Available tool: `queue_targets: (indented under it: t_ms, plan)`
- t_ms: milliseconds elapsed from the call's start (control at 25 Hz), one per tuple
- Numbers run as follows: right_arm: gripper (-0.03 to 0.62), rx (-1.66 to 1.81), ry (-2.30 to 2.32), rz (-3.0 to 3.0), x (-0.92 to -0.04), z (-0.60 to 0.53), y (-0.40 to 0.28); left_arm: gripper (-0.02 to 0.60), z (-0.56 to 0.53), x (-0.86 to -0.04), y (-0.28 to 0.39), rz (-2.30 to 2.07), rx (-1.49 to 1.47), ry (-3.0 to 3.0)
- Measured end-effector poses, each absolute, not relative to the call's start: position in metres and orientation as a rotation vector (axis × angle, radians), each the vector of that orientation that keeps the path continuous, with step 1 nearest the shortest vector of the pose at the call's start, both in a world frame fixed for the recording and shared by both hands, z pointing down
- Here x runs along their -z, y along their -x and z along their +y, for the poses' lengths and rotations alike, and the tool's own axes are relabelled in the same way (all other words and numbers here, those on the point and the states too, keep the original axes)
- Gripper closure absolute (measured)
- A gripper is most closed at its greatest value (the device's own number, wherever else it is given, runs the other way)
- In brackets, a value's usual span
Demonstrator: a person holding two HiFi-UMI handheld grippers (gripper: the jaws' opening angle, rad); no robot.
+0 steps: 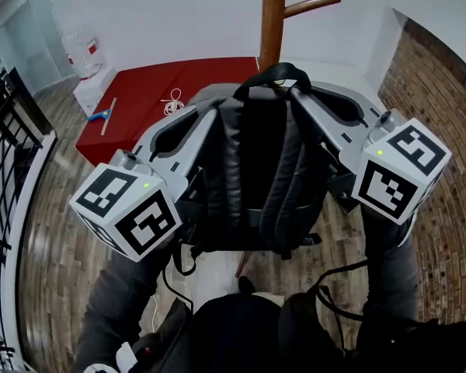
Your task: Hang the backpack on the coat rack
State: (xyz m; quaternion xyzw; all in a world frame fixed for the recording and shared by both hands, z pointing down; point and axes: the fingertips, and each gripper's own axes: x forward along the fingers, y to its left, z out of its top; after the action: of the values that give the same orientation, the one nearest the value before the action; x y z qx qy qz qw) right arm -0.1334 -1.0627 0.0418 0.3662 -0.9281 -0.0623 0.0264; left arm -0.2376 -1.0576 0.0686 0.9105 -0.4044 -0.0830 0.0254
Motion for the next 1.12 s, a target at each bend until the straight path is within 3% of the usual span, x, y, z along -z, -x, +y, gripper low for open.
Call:
queue_targets:
  t_ms: [640,1120]
  plan:
    - [0.574,0.167,-0.953,-2.846,-0.051,-1.072,0.129,0.538,-1.060,-0.080,0.231,-1.223,0.220,-2.842]
    - [0.574,-0.050,-0.830,-2.901,-0.053,-1.100,0.120,0.538,-1.087,-0.082,0.222,-1.171,0.183,-2.829]
